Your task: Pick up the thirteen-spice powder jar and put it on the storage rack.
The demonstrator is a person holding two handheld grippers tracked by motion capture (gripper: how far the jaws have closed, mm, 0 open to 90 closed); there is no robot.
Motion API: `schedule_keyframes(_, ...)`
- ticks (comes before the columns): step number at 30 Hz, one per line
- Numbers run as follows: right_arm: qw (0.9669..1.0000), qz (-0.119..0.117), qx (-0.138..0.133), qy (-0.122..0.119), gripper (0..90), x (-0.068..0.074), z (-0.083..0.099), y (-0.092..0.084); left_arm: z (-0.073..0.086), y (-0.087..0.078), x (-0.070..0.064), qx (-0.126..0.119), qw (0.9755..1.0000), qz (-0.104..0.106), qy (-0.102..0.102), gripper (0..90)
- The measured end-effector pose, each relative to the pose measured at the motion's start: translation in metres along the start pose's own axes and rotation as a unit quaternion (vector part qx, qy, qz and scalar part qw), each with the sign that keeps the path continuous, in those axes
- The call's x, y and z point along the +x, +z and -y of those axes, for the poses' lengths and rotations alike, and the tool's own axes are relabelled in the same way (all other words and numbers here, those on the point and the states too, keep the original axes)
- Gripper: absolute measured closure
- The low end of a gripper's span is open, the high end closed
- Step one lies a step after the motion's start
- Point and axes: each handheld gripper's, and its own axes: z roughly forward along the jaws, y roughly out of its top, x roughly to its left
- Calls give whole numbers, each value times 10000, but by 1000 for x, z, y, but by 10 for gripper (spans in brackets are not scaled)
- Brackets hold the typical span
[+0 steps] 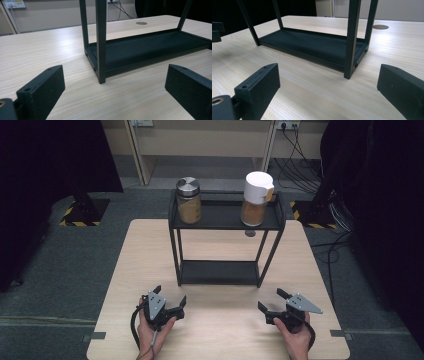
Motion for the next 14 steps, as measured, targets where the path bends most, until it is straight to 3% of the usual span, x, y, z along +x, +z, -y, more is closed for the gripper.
schedule_keyframes(14, 10000, -16, -1, 2, 46, 0, 0, 0, 0, 0, 0, -6, 10000, -4, 3, 20)
